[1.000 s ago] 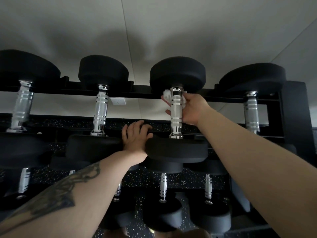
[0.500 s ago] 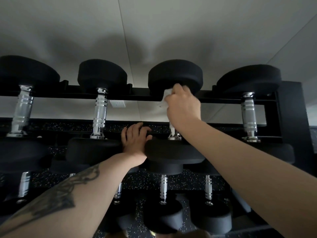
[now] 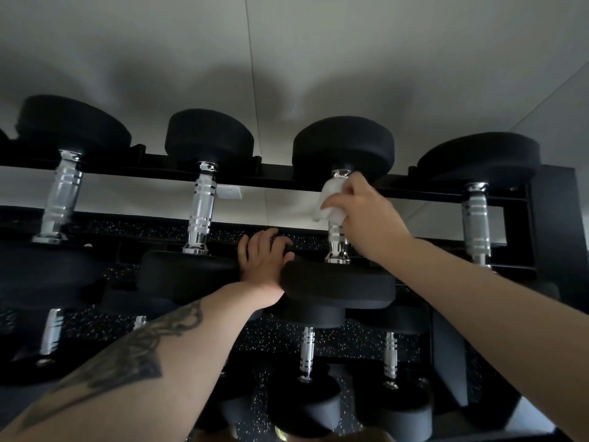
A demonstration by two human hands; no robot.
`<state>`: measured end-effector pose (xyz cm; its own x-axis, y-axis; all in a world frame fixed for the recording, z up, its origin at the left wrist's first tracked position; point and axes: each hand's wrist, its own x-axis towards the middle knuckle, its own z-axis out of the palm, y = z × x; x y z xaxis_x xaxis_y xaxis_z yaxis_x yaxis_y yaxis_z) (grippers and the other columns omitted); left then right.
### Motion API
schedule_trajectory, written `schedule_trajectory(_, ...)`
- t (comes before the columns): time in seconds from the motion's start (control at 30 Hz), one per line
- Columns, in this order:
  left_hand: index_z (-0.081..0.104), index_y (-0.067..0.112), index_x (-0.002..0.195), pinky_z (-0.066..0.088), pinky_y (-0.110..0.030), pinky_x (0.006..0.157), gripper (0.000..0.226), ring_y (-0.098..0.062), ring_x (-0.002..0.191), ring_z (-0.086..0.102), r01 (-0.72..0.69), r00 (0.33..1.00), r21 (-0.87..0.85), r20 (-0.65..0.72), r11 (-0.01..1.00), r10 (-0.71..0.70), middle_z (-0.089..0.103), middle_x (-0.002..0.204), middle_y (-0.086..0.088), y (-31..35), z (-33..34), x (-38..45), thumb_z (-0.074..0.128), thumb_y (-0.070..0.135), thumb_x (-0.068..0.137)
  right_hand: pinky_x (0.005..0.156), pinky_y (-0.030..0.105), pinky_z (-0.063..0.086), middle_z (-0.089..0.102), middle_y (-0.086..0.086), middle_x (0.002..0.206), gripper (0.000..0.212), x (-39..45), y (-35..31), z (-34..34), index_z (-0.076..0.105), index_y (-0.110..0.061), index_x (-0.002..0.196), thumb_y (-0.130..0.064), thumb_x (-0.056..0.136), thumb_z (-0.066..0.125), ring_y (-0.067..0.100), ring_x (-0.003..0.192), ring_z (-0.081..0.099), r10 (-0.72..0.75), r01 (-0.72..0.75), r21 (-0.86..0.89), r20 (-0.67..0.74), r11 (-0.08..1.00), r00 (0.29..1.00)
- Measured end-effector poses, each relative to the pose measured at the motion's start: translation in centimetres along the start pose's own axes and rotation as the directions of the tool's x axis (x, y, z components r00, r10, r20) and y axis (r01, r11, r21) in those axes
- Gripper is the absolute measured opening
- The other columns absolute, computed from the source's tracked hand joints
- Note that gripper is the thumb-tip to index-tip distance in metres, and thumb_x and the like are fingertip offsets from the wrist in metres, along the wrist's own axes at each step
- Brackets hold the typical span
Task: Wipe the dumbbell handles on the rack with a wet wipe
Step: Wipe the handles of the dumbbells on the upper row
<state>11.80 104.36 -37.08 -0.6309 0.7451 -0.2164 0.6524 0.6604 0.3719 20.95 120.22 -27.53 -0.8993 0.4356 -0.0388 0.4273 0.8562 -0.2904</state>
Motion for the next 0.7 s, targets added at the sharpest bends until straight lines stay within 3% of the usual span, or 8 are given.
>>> schedule_trajectory(0.13,0.039,0.031,0.131,-0.016,-0.033,0.111,0.031,-0.017,0.143,0.006,-0.002,1.000,0.012,-0.012,1.000,0.002,0.020,0.151,0.002,0.0,0.1,0.0,0.028,0.031,0.101,0.081,0.028,0.045,0.039,-0.006,0.106,0.044,0.0,1.4,-0.8,0.067,-0.027,0.113,0.002,0.085,0.050,0.016,0.096,0.049,-0.034,0.019,0.171,0.090,0.985,0.995)
schedule_trajectory(0.2,0.038,0.031,0.131,-0.016,-0.033,0.112,0.031,-0.017,0.143,0.006,-0.007,1.000,0.009,-0.003,1.000,0.007,0.019,0.151,0.002,-0.1,0.1,0.0,0.027,0.031,0.101,0.082,0.028,0.047,0.048,-0.005,0.106,0.045,0.8,1.1,-0.6,0.069,-0.027,0.111,0.002,0.085,0.048,0.015,0.096,0.051,0.160,-0.131,0.354,-0.054,0.926,0.986)
schedule_trajectory(0.33,0.038,0.031,0.130,-0.016,-0.032,0.111,0.031,-0.017,0.143,0.005,-0.012,1.000,0.007,-0.005,1.000,0.012,0.019,0.151,0.002,-0.1,0.1,0.0,0.027,0.030,0.101,0.078,0.031,0.051,0.064,-0.004,0.102,0.025,1.0,-0.6,1.1,0.069,-0.025,0.106,-0.014,0.087,0.057,0.014,0.091,0.059,0.547,-0.306,0.588,-0.288,0.749,0.786)
schedule_trajectory(0.4,0.038,0.031,0.131,-0.016,-0.033,0.112,0.031,-0.017,0.143,0.005,-0.012,1.000,0.013,-0.006,1.000,0.012,0.019,0.151,0.002,-0.1,0.1,0.0,0.027,0.031,0.101,0.071,0.028,0.049,0.068,0.000,0.093,0.018,0.9,-0.1,1.3,0.070,-0.017,0.100,-0.025,0.088,0.059,0.014,0.083,0.061,0.688,-0.411,0.701,-0.157,0.583,0.709)
schedule_trajectory(0.47,0.039,0.030,0.131,-0.015,-0.034,0.113,0.032,-0.018,0.143,0.005,-0.009,1.000,0.017,-0.008,1.000,0.009,0.019,0.151,0.001,-0.2,0.2,0.0,0.027,0.031,0.101,0.073,0.030,0.048,0.068,0.003,0.090,0.024,1.3,0.7,1.3,0.068,-0.012,0.094,-0.034,0.088,0.060,0.016,0.081,0.061,0.719,-0.507,0.804,0.149,0.311,0.678)
schedule_trajectory(0.53,0.039,0.030,0.132,-0.016,-0.033,0.112,0.032,-0.018,0.143,0.006,-0.007,1.000,0.023,-0.016,1.000,0.007,0.020,0.151,0.001,-0.1,0.2,0.0,0.027,0.031,0.101,0.080,0.032,0.050,0.066,0.002,0.099,0.026,2.4,1.3,0.9,0.064,-0.013,0.106,-0.033,0.092,0.055,0.018,0.089,0.061,0.573,-0.538,0.840,0.476,-0.071,0.667)
schedule_trajectory(0.6,0.040,0.030,0.131,-0.017,-0.031,0.111,0.032,-0.018,0.143,0.006,-0.004,1.000,0.024,-0.022,1.000,0.004,0.021,0.151,0.001,-0.1,0.2,0.1,0.028,0.031,0.101,0.080,0.034,0.048,0.065,0.003,0.103,0.029,3.4,1.2,0.5,0.060,-0.013,0.114,-0.029,0.098,0.041,0.020,0.088,0.061,0.404,-0.503,0.784,0.620,-0.364,0.673)
schedule_trajectory(0.7,0.040,0.030,0.130,-0.019,-0.029,0.109,0.031,-0.018,0.142,0.005,-0.008,1.000,0.026,-0.021,1.000,0.008,0.020,0.151,0.001,0.0,0.2,0.0,0.028,0.030,0.101,0.089,0.035,0.044,0.066,0.005,0.116,0.040,3.6,0.6,0.6,0.060,-0.016,0.119,-0.032,0.101,0.029,0.021,0.098,0.064,0.389,-0.493,0.775,0.628,-0.396,0.675)
